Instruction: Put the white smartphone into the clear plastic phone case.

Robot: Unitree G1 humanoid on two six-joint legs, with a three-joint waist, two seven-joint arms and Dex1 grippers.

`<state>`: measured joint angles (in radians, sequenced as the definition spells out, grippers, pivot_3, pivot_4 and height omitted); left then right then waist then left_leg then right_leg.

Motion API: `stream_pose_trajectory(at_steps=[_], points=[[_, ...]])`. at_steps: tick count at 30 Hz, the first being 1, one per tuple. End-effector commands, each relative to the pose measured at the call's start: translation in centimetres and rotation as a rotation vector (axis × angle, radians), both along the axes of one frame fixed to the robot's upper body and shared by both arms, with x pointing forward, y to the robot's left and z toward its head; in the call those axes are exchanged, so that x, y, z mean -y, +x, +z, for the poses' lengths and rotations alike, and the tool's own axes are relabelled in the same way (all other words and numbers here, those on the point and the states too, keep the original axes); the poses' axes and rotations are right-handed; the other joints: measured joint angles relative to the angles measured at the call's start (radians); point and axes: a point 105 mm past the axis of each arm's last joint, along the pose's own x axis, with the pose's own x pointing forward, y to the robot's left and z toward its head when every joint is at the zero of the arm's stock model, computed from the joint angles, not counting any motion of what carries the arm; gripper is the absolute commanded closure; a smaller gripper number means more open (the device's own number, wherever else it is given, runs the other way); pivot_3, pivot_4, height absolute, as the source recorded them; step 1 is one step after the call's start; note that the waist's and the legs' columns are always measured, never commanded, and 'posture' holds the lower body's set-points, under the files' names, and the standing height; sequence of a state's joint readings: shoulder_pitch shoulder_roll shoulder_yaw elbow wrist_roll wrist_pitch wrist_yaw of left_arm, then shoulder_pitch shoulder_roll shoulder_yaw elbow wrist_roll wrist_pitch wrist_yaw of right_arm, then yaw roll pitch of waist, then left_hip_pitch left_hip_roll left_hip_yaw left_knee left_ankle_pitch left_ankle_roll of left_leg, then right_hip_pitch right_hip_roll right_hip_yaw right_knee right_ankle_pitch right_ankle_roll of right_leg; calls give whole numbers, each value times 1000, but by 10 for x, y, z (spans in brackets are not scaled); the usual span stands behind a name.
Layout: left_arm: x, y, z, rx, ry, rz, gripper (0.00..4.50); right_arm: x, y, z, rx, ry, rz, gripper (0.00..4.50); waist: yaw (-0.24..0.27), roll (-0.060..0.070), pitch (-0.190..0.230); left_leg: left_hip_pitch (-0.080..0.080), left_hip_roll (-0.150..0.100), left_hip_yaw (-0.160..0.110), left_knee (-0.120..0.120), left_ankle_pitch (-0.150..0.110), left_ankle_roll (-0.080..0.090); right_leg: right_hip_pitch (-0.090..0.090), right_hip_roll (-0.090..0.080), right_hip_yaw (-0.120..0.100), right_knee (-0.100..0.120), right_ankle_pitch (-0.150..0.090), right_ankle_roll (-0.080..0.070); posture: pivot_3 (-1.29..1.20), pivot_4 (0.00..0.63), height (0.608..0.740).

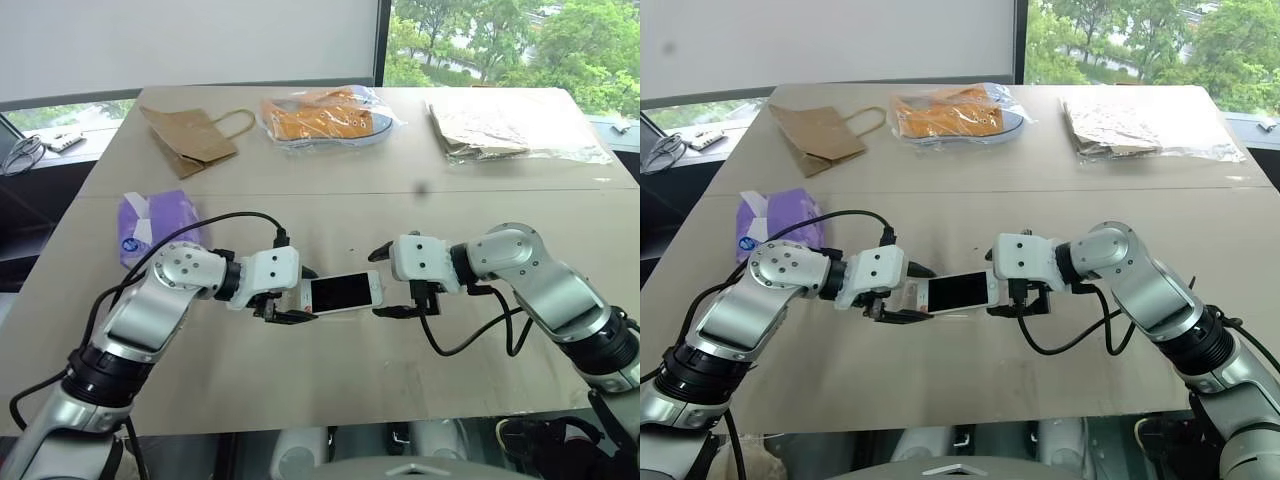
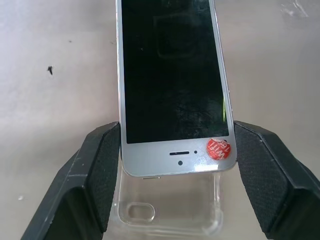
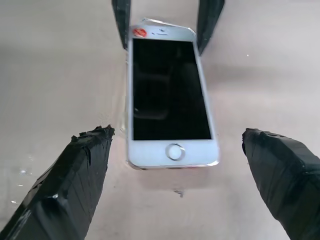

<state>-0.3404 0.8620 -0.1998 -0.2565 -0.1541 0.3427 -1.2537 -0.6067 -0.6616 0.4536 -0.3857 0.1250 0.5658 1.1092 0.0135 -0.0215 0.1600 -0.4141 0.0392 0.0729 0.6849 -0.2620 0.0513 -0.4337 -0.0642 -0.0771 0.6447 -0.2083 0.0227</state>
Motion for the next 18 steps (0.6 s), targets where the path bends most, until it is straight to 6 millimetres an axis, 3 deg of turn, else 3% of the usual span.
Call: stream_pose_trajectory(at_steps=[1, 8, 17, 18], points=[[8, 1, 15, 55, -28, -27, 1621, -4, -3, 8, 26, 19, 17, 0, 0, 0, 0, 0, 0, 0, 0, 0, 0, 0, 0, 0, 0, 0, 0, 0, 150, 740], [20, 2, 29, 105, -33, -67, 1621, -8, 5, -4, 26, -20, -27, 0, 0, 0, 0, 0, 0, 0, 0, 0, 0, 0, 0, 0, 0, 0, 0, 0, 150, 740], [20, 0, 29, 125, -29, -80, 1621, -10, 8, -4, 4, -15, -50, 0, 0, 0, 0, 0, 0, 0, 0, 0, 0, 0, 0, 0, 0, 0, 0, 0, 150, 740], [19, 0, 28, 128, -24, -82, 1621, -11, 8, -3, 1, -11, -51, 245, 0, 0, 0, 0, 0, 0, 0, 0, 0, 0, 0, 0, 0, 0, 0, 0, 150, 740]])
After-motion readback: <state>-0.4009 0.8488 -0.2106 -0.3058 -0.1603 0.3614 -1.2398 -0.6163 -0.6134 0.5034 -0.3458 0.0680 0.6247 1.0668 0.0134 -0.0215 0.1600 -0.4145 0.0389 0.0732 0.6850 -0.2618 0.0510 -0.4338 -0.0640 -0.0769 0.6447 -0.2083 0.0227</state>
